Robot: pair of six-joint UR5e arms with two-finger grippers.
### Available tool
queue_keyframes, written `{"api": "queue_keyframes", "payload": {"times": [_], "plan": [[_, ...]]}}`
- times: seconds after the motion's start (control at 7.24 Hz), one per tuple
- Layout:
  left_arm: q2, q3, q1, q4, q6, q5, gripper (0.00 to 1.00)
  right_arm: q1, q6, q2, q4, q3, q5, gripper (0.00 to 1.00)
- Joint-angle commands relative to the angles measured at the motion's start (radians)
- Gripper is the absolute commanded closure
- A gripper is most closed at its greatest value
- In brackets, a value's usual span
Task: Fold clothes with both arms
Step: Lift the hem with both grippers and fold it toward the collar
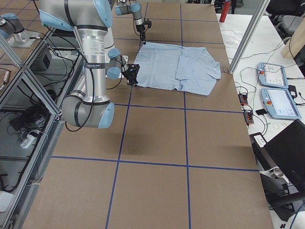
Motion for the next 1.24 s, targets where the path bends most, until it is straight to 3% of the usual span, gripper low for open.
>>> {"api": "queue_keyframes", "payload": {"times": [0.0, 0.28, 0.55, 0.69, 1.11], "plan": [[0.0, -0.002, 0.0, 0.0, 0.0, 0.0, 1.0, 0.004, -0.001, 0.023, -0.002, -0.002, 0.0, 0.96], [0.0, -0.016, 0.0, 0.0, 0.0, -0.002, 1.0, 0.011, 0.0, 0.028, -0.002, -0.002, 0.0, 1.0], [0.021, -0.108, 0.0, 0.006, -0.003, -0.018, 1.0, 0.033, 0.0, 0.009, -0.003, 0.035, 0.002, 1.0], [0.022, -0.143, -0.002, 0.006, -0.003, -0.065, 1.0, 0.041, 0.0, -0.031, -0.003, 0.092, 0.008, 1.0], [-0.001, -0.206, 0.027, 0.005, -0.006, -0.147, 1.0, 0.012, -0.001, -0.284, -0.003, 0.341, 0.075, 1.0]]}}
